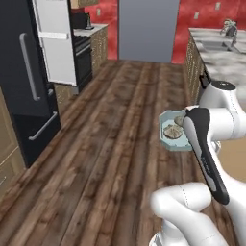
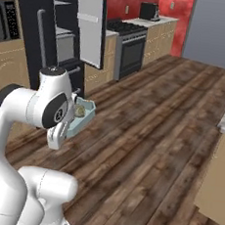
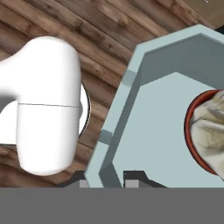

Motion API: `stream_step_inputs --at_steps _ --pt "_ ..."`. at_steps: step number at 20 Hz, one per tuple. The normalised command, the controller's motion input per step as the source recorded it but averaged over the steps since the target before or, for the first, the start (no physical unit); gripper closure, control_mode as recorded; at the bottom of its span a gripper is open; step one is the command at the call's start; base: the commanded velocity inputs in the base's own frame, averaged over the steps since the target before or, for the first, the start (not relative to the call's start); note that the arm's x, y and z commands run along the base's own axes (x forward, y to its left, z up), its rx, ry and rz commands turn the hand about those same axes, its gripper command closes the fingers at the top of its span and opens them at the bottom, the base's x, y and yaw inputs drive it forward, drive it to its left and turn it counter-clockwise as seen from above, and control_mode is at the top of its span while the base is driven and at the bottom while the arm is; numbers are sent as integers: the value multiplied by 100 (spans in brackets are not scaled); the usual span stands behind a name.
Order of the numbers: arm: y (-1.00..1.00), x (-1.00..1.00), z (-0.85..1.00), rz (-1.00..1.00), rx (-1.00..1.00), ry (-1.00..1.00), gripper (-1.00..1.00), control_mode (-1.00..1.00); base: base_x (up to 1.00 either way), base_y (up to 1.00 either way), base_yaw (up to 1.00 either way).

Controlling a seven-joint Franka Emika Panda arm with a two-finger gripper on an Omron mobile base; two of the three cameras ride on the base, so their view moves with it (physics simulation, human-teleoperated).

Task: Place two dumplings into each of the tupperware containers and then place the containers in the fridge.

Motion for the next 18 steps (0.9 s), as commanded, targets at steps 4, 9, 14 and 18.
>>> stream_step_inputs --at_steps 4,9,14,18 --pt "0 0 0 0 0 0 100 100 100 0 -6" --pt "0 0 0 0 0 0 100 100 100 13 -2" --pt "0 0 0 0 0 0 100 100 100 52 0" --pt "0 0 0 0 0 0 100 100 100 35 0"
